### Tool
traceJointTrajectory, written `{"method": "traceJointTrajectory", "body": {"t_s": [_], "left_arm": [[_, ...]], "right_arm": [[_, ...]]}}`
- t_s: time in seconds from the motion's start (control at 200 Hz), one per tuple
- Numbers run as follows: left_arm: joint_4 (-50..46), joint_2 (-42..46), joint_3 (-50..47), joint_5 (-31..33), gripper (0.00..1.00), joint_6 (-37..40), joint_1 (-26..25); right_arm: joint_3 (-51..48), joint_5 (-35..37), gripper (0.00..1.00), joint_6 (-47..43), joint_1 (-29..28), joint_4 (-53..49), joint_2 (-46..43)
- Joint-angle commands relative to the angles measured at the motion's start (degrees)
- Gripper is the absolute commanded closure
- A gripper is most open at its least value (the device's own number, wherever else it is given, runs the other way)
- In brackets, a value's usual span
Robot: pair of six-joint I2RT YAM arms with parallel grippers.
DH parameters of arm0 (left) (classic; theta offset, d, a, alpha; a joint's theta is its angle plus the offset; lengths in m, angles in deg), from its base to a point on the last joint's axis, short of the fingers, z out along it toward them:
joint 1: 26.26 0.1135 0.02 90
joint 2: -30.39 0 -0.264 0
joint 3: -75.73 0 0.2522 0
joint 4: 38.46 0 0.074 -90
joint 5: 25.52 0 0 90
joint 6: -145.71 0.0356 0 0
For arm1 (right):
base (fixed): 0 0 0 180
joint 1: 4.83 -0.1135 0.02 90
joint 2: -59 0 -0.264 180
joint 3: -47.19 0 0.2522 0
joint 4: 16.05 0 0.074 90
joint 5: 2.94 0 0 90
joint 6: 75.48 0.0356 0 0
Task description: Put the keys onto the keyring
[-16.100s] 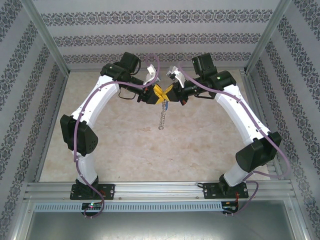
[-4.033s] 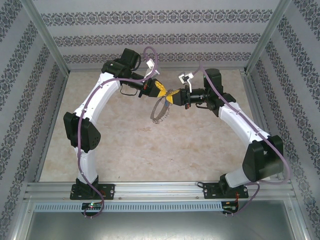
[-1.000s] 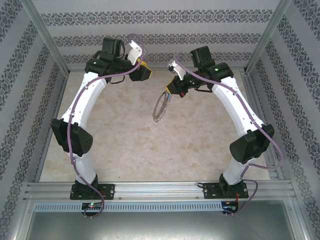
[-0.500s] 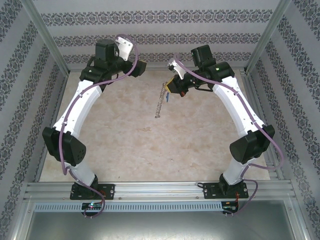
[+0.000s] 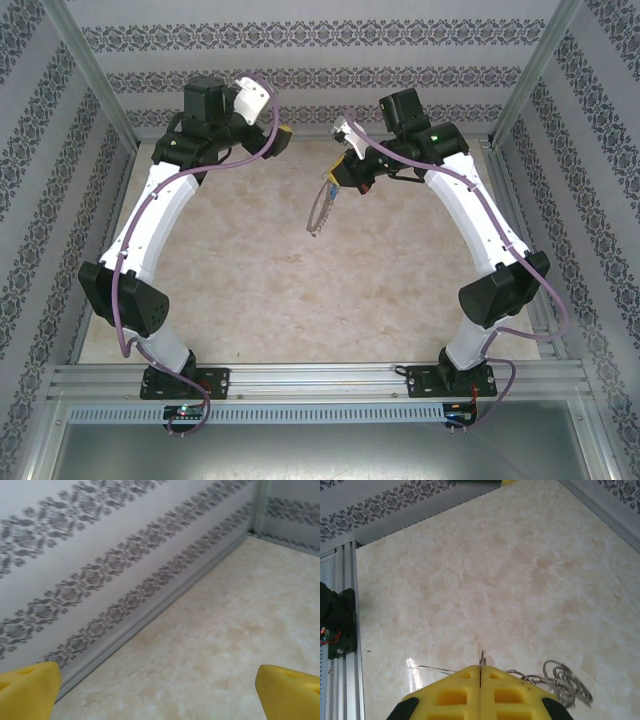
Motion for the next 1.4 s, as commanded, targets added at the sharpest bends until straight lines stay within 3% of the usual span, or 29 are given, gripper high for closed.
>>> {"method": "traceJointTrajectory", "body": {"t_s": [0.0,0.235,0.51,0.869,1.144,1.394], "left_arm": [[-9.30,0.43,2.90,-11.11,0.03,7.78,0.30],[-19.24,0.79,3.64,-23.61,0.06,15.71,0.31],[-21.50,-1.02,4.00,-31.66,0.19,14.43,0.24],[-25.34,-4.54,7.36,-36.71,0.39,13.86,-0.31],[-29.13,-6.78,9.72,-38.62,0.64,15.00,-1.20],[-34.06,-8.35,12.42,-40.65,0.68,17.26,-1.89]], "right_arm": [[3.23,-0.99,1.00,-2.33,-0.81,-1.24,0.90],[4.99,1.59,1.00,-4.37,-1.43,-4.29,2.21],[5.36,1.67,1.00,-5.04,-2.27,-4.32,2.42],[9.58,-0.31,1.00,-6.82,-3.60,-5.08,4.78],[10.27,-1.81,1.00,-8.07,-3.68,-5.46,5.47],[10.49,-4.10,1.00,-8.86,-3.67,-5.63,5.37]]}}
